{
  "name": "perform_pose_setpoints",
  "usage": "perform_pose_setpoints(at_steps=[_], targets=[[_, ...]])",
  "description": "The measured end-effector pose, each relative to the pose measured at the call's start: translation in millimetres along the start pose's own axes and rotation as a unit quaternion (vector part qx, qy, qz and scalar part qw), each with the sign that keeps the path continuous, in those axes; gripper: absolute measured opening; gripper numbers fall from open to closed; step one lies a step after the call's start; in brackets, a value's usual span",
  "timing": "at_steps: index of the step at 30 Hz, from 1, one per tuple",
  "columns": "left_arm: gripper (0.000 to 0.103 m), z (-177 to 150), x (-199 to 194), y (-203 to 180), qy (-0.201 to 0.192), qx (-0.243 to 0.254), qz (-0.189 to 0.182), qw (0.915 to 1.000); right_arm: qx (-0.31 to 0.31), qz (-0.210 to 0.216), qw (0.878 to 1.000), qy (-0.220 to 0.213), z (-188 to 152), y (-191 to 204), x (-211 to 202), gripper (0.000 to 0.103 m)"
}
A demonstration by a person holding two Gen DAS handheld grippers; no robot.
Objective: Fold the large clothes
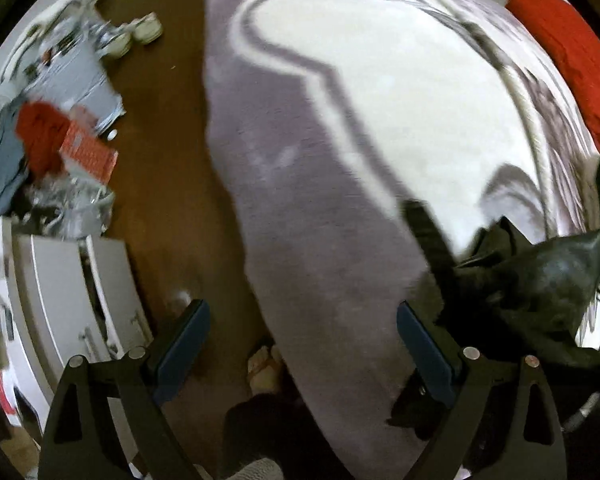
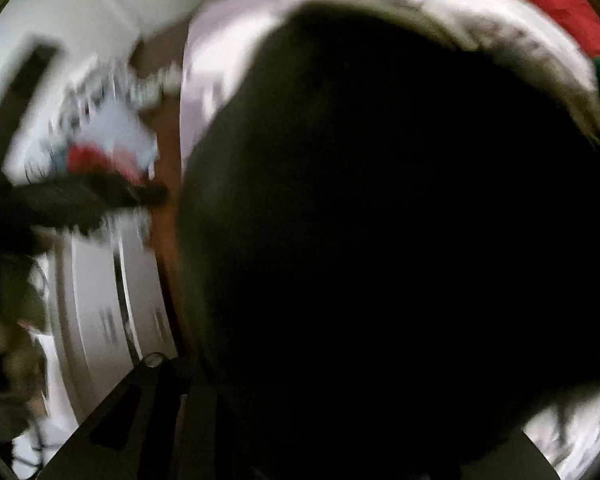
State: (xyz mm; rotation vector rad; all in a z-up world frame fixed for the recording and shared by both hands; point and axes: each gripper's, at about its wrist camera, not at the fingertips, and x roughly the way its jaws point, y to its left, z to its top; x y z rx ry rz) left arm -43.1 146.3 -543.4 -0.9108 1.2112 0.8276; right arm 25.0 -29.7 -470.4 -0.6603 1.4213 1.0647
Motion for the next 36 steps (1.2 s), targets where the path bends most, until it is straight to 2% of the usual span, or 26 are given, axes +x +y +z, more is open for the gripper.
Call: perform_pose_setpoints(at_steps=[2,4,5,6,7,9,13,16,18,20,21,22,23,25,26,29,31,33,34,36], targets=[[0.095,-0.9,0.2,1.8,0.000,-0.005,-0.004,1.0000,0.014,0.018,1.000,0.012,3.1,-5.1,-4.5,0.036],[0.095,-3.2,-5.6,1.6,-0.005,0.001,-0.009,0.9999,0.044,0.064,0.997,0.014,5.5,-24.6,-27.3,0.037],[0.095,-4.1,-8.7,-2.1,-0.007,0.008,-0.014,0.9998,0.073,0.109,0.991,0.018,6.4,-42.4,-40.7,0.045],[0.095,-3.3,-11.5,-4.1,-0.009,0.011,-0.016,0.9998,0.100,0.158,0.982,0.022,7.3,-58.6,-51.6,0.066],[0.095,-3.5,-15.0,-3.3,-0.011,0.014,-0.021,0.9996,0.124,0.199,0.972,0.020,6.4,-73.3,-62.3,0.074],[0.095,-4.9,-17.8,-8.3,-0.009,0.019,-0.034,0.9992,0.157,0.264,0.952,0.006,-1.5,-102.5,-93.4,0.076],[0.095,-4.9,-20.6,-19.7,-0.008,0.032,-0.040,0.9987,0.215,0.293,0.931,-0.029,-23.4,-161.7,-124.9,0.081],[0.095,-4.7,-17.3,-18.5,-0.005,0.032,-0.037,0.9988,0.262,0.225,0.938,-0.012,-33.2,-219.3,-96.6,0.084],[0.095,-4.1,-14.8,-13.1,-0.004,0.027,-0.034,0.9991,0.279,0.224,0.934,0.015,-38.1,-245.9,-54.6,0.084],[0.095,-3.2,-11.0,-8.4,0.001,0.029,-0.026,0.9992,0.290,0.261,0.920,0.037,-38.1,-260.0,-13.5,0.088],[0.095,-3.1,-10.4,-6.7,0.003,0.029,-0.023,0.9993,0.293,0.278,0.914,0.043,-33.7,-266.8,7.2,0.098],[0.095,-2.8,-10.1,-3.3,0.004,0.027,-0.021,0.9994,0.295,0.298,0.907,0.047,-32.8,-271.0,19.3,0.100],[0.095,-2.4,-10.3,-0.2,0.004,0.024,-0.022,0.9995,0.294,0.340,0.892,0.054,-27.8,-274.6,34.7,0.103],[0.095,-1.9,-9.5,2.9,0.004,0.025,-0.016,0.9996,0.287,0.389,0.872,0.072,-17.6,-268.6,60.6,0.103],[0.095,-1.5,-8.5,3.7,0.004,0.027,-0.011,0.9996,0.280,0.388,0.875,0.073,-14.0,-262.9,64.1,0.103],[0.095,0.4,-6.5,-0.4,-0.001,0.038,-0.002,0.9993,0.268,0.353,0.895,0.058,-0.7,-247.7,63.2,0.102],[0.095,2.7,-7.6,-6.7,-0.009,0.043,0.002,0.9990,0.287,0.319,0.903,0.023,-5.6,-243.3,45.9,0.087],[0.095,6.8,-11.6,-15.2,-0.018,0.045,0.000,0.9988,0.314,0.303,0.900,0.000,-13.6,-240.4,29.6,0.068],[0.095,8.9,-14.4,-19.9,-0.022,0.047,-0.002,0.9986,0.333,0.298,0.895,-0.017,-19.3,-238.9,20.0,0.065],[0.095,14.3,-23.6,-32.6,-0.037,0.056,-0.002,0.9977,0.378,0.306,0.872,-0.059,-33.0,-240.3,1.7,0.056]])
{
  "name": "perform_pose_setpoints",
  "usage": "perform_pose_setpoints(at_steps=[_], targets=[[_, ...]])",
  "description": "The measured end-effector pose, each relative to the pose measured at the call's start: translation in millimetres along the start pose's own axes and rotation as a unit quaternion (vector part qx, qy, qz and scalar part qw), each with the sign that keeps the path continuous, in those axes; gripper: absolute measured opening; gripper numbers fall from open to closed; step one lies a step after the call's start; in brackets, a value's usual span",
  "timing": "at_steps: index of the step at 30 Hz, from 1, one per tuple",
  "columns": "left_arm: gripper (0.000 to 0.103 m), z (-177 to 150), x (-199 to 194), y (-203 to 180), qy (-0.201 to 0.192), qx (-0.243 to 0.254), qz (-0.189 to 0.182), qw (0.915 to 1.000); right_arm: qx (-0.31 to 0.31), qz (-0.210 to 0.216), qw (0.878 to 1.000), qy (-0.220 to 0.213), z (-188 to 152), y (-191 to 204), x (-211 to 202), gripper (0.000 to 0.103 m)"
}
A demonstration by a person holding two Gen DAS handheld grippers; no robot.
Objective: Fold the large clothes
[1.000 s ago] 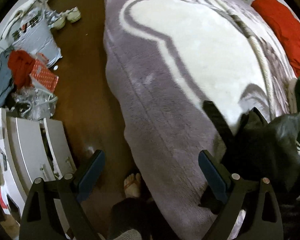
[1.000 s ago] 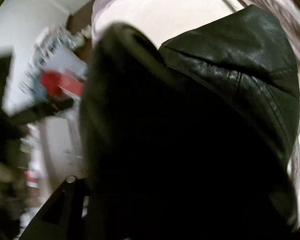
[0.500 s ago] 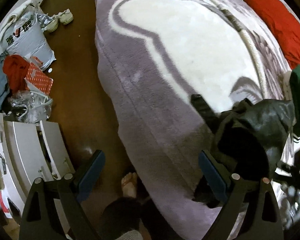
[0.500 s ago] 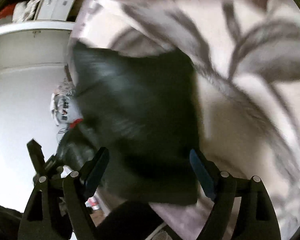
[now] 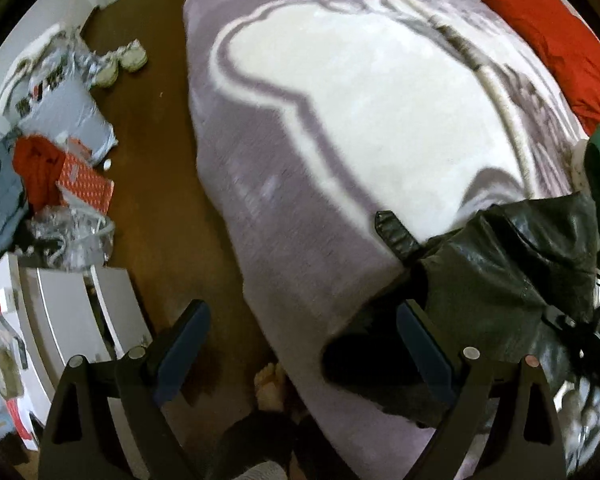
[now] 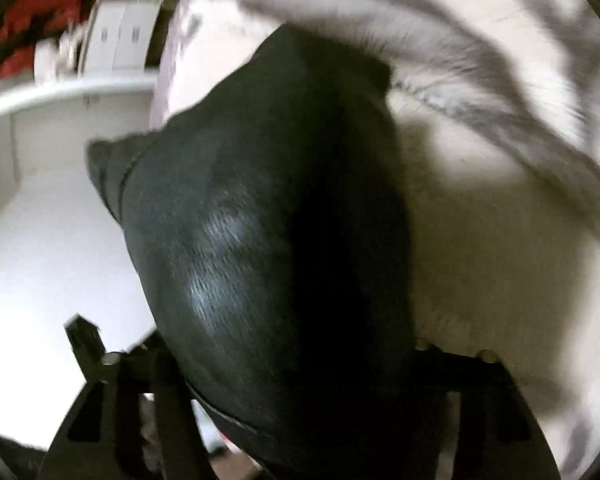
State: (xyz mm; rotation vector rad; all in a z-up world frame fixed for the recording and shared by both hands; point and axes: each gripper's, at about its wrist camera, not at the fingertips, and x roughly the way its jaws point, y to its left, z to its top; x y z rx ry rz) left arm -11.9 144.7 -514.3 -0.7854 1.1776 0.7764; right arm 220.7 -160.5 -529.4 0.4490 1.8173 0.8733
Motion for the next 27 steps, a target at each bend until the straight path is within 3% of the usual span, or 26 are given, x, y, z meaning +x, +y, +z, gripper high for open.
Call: perform_pose_setpoints(at_steps=[2,4,7,11,14,17,18,19,21,24,27], targets=[[0.095,6.6,-10.4,-12.0,-0.019,0.010,-0.005,0.9998,0.036,0.036,0.997,-0.054,-9.5,-3.9,-26.0,0.054],[0.095,10.9,-17.4,-27.2,-0.029,0.022,-0.019,0.9992,0.075,0.077,0.987,-0.121,-16.9,-17.4,-60.5,0.053],[0.095,15.0,-11.5,-60.1,-0.024,0.040,-0.055,0.9974,0.136,0.086,0.970,-0.184,-17.7,-57.4,-92.2,0.053],[0.095,23.4,19.1,-119.6,0.012,0.061,-0.121,0.9906,0.211,0.046,0.966,-0.138,-8.1,-113.8,-83.4,0.078],[0.095,31.1,51.0,-164.6,0.064,0.063,-0.178,0.9800,0.205,0.059,0.970,-0.117,-11.8,-118.7,-91.5,0.081],[0.092,41.3,73.2,-189.8,0.085,0.041,-0.214,0.9723,0.189,0.019,0.975,-0.118,-19.1,-118.8,-124.7,0.081],[0.068,43.6,76.4,-195.5,0.078,0.036,-0.223,0.9710,0.187,0.006,0.975,-0.123,-22.4,-118.1,-135.6,0.081],[0.045,44.8,77.6,-199.4,0.065,0.033,-0.210,0.9750,0.183,-0.012,0.974,-0.136,-25.8,-116.5,-151.0,0.081],[0.024,42.8,74.3,-200.2,0.046,0.023,-0.209,0.9765,0.167,-0.039,0.972,-0.162,-26.4,-111.8,-177.7,0.081],[0.019,34.3,55.0,-181.2,0.020,-0.001,-0.230,0.9729,0.119,-0.075,0.970,-0.198,-23.2,-83.5,-214.0,0.081],[0.019,20.2,28.9,-152.2,-0.005,-0.024,-0.233,0.9721,0.060,-0.075,0.975,-0.201,-6.0,-38.1,-230.9,0.081]])
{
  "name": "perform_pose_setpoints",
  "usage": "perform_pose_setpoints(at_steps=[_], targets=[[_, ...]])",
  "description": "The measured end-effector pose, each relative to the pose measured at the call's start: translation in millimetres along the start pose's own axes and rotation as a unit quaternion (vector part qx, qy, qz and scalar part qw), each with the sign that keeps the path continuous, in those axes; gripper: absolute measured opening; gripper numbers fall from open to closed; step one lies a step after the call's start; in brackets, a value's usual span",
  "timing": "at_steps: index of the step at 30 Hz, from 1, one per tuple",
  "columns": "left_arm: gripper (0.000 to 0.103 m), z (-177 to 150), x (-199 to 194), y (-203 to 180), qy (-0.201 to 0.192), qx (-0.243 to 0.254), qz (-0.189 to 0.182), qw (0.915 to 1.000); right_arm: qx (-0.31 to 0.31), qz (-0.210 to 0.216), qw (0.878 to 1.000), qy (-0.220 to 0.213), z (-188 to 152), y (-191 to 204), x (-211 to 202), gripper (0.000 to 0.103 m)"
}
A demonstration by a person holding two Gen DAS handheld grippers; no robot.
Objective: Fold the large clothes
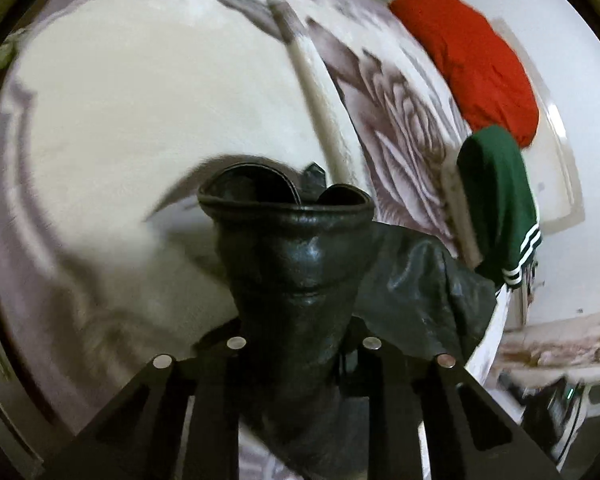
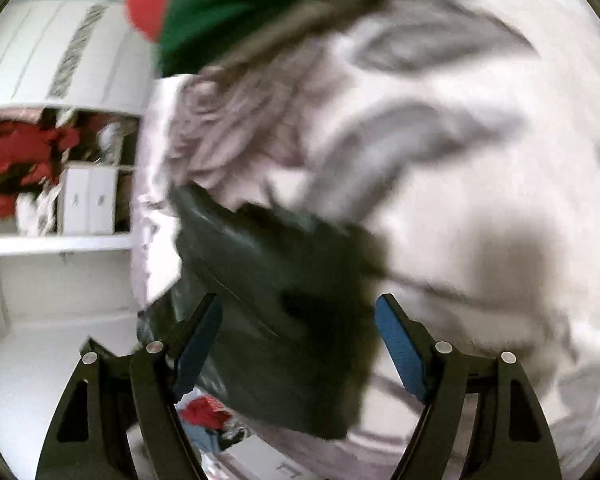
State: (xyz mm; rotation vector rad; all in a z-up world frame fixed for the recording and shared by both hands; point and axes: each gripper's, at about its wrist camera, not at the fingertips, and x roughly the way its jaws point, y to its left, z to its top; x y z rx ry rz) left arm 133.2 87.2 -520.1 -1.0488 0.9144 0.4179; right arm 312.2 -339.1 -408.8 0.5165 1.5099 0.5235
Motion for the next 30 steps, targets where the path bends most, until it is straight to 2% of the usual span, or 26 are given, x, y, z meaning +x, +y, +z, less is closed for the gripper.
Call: perform_pose_setpoints(at_steps=[2,4,6,7,9,10,12,14,17,18,20,22,23,24,26,28,30], targets=[[0.019,-7.1,-9.6,12.3,-0.008,-0.010,0.012,0.9998,-0.040,0.016,0.999,0.011,15.8,45.7,9.5,0.081],[0.019,-11.7,-3.7,31.3,-0.004,-0.030,0.027,0.9992,-0.073,0.043,0.996,0.036,13.0,76.4,12.0,0.080],[0.019,-9.8,12.8,48.8,0.011,-0.053,0.033,0.9980,-0.093,0.067,0.990,0.080,13.7,99.8,31.3,0.077],[0.019,-7.9,20.2,54.8,0.016,-0.059,0.034,0.9976,-0.103,0.060,0.986,0.116,14.8,109.2,49.8,0.076],[0.021,-2.2,33.9,67.5,0.030,-0.071,0.033,0.9965,-0.118,0.020,0.985,0.128,14.6,111.9,67.9,0.056],[0.022,-0.2,39.8,68.5,0.035,-0.068,0.032,0.9966,-0.117,-0.012,0.984,0.135,21.1,109.1,84.0,0.055],[0.025,1.2,46.9,65.9,0.040,-0.049,0.023,0.9977,-0.100,-0.065,0.983,0.139,26.7,81.7,100.5,0.041],[0.027,0.6,50.5,63.7,0.041,-0.029,0.028,0.9983,-0.099,-0.093,0.979,0.150,33.1,75.5,120.9,0.040],[0.028,2.6,53.5,68.2,0.048,-0.045,0.017,0.9977,-0.149,-0.137,0.967,0.151,29.5,86.6,132.3,0.040],[0.029,2.5,50.7,68.3,0.053,-0.049,0.014,0.9973,-0.157,-0.145,0.965,0.155,28.6,90.1,130.3,0.040],[0.033,2.6,42.1,66.6,0.062,-0.047,0.015,0.9968,-0.142,-0.138,0.967,0.161,33.2,93.2,121.4,0.040],[0.040,2.7,21.8,61.5,0.076,-0.042,0.011,0.9962,-0.122,-0.102,0.975,0.158,34.3,92.9,91.3,0.040],[0.045,1.7,12.6,60.1,0.078,-0.035,0.021,0.9961,-0.111,-0.079,0.979,0.151,34.8,92.3,72.7,0.042],[0.047,1.4,-4.7,53.4,0.074,-0.017,0.041,0.9962,-0.103,-0.063,0.983,0.139,35.5,92.1,55.3,0.050],[0.048,0.2,-28.1,44.1,0.062,0.015,0.050,0.9967,-0.080,-0.049,0.989,0.112,27.1,82.8,13.1,0.060],[0.051,-0.4,-50.4,23.3,0.047,0.066,0.081,0.9935,-0.056,-0.041,0.992,0.109,16.9,67.4,-2.4,0.061],[0.051,-0.4,-56.1,-3.7,0.044,0.112,0.083,0.9892,-0.028,-0.048,0.993,0.108,5.3,48.7,-10.0,0.061]])
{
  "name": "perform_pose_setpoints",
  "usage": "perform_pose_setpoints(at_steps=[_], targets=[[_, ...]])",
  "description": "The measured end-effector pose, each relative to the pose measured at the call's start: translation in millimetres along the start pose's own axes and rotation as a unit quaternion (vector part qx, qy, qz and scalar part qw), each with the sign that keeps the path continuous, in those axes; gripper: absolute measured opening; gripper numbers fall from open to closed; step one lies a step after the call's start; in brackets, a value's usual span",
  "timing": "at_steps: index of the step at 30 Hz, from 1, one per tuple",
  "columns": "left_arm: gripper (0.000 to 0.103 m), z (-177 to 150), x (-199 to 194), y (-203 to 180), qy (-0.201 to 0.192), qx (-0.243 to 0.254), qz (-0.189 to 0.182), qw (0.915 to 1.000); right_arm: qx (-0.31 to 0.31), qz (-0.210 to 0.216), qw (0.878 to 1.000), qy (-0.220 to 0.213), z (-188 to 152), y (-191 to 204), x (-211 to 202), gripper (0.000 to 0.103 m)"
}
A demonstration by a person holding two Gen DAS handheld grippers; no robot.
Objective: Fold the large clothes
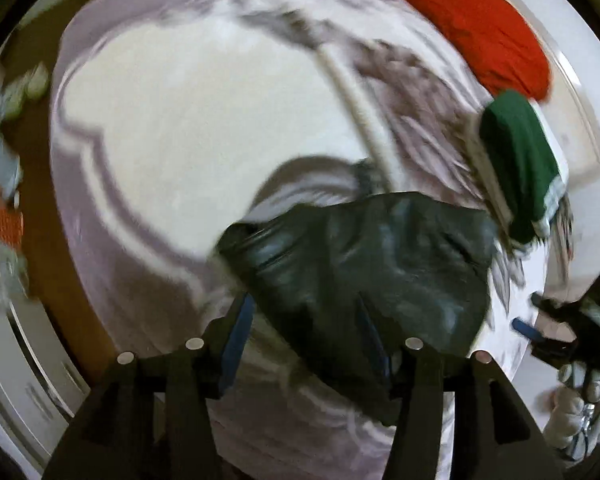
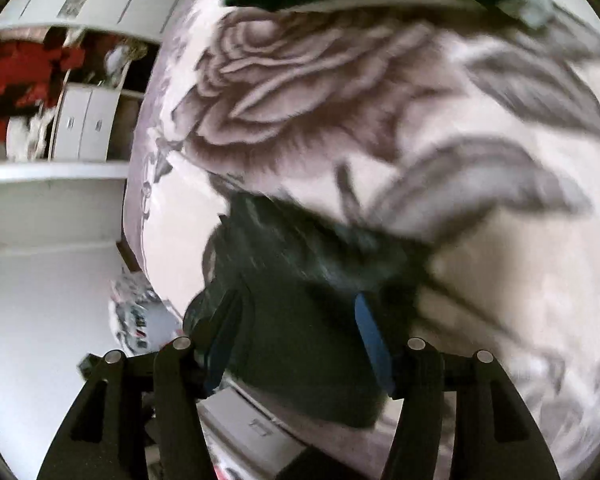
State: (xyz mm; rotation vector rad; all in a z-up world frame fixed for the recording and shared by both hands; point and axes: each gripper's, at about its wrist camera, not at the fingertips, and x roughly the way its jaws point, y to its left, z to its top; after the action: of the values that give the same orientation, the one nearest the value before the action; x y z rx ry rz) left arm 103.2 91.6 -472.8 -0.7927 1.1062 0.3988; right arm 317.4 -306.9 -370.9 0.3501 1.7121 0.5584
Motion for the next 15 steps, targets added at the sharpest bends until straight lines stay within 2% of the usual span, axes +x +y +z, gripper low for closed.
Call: perform_pose_setpoints(at_steps=[4,5,6,7,8,10,11,15], targets=[[0.049,12.8,18.5,-62.3,-0.020,0.096,-0.005,0.9952,0.057,0.005,0.998,-0.006,-22.4,-33.4,14.8,0.059],[0.048,17.3,30.7,-74.1,-0.011,0.112,-0.010,0.9936,0.070,0.021,0.997,0.001,-24.0,-37.6,25.9,0.048],[0.036,22.3,51.0,-89.3,0.007,0.135,-0.014,0.9908,0.070,0.034,0.997,0.010,-20.5,-37.8,40.8,0.039],[0.020,27.5,69.1,-98.2,0.023,0.150,-0.008,0.9883,0.064,0.043,0.997,0.016,-18.7,-34.1,51.9,0.039],[0.018,30.9,90.0,-104.4,0.041,0.167,0.007,0.9852,0.053,0.041,0.998,0.019,-18.0,-29.1,60.2,0.038],[0.018,34.4,126.1,-107.0,0.081,0.179,0.029,0.9800,0.029,-0.004,0.999,0.033,-13.0,-22.6,83.9,0.036],[0.018,34.0,145.8,-100.8,0.107,0.176,0.028,0.9781,0.025,-0.026,0.999,0.035,-9.7,-21.7,93.5,0.036],[0.019,36.2,157.5,-91.9,0.114,0.184,0.007,0.9763,0.014,-0.082,0.993,0.079,5.9,-16.3,125.7,0.036]])
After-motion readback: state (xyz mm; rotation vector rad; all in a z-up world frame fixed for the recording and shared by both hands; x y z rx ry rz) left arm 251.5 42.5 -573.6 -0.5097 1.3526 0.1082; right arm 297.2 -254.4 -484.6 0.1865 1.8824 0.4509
